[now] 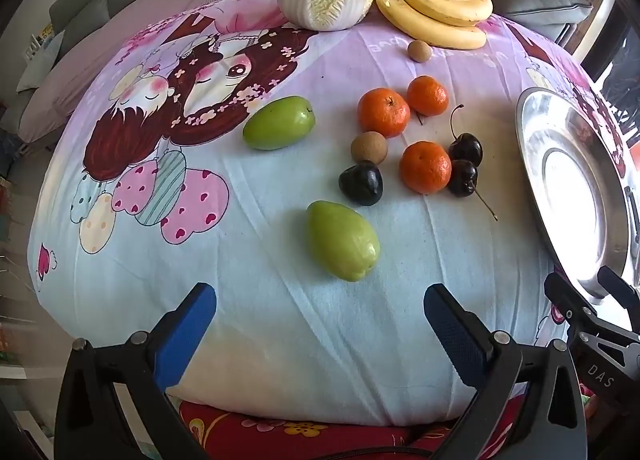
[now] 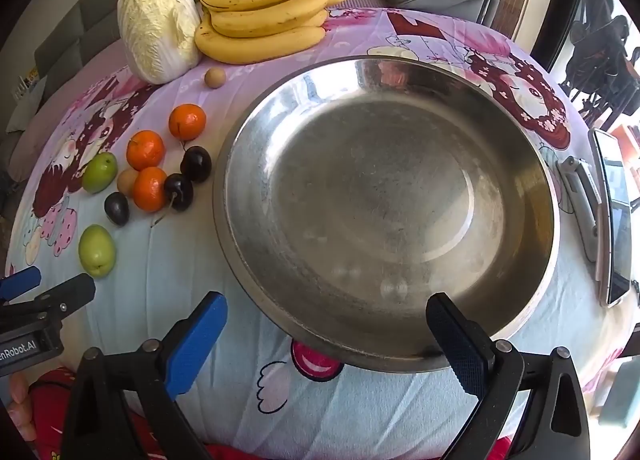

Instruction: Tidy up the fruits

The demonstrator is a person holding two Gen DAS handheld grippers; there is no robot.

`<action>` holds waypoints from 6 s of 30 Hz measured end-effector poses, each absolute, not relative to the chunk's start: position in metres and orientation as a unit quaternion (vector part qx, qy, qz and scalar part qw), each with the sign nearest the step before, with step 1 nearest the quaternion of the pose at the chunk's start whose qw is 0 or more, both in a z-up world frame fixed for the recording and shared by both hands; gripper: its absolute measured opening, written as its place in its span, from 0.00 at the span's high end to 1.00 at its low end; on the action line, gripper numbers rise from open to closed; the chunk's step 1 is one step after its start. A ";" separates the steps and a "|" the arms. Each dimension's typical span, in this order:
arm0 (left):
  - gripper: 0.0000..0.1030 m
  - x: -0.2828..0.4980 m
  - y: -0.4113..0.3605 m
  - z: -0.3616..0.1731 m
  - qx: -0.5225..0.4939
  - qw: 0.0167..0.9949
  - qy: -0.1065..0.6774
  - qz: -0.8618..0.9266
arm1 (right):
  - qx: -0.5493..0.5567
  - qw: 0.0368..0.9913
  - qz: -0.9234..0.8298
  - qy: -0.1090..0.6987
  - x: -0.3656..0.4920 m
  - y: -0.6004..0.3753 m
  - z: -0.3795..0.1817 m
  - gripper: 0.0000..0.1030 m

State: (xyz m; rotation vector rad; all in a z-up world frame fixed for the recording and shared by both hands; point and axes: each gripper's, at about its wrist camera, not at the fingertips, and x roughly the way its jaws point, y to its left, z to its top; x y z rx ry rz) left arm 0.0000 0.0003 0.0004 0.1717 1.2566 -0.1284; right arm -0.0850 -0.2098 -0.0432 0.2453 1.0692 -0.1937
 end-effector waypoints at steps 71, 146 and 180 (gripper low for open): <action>0.00 0.019 0.016 0.013 0.015 0.815 0.572 -0.087 | 0.125 0.856 -0.026 0.502 -0.067 -0.197 -0.019 0.01; 0.57 0.047 0.030 -0.027 -0.094 0.756 0.641 -0.098 | 0.050 0.815 0.084 0.571 0.032 -0.133 -0.048 0.67; 0.59 0.062 0.024 0.000 -0.111 0.766 0.630 -0.066 | 0.090 0.838 0.091 0.530 0.017 -0.149 -0.017 0.76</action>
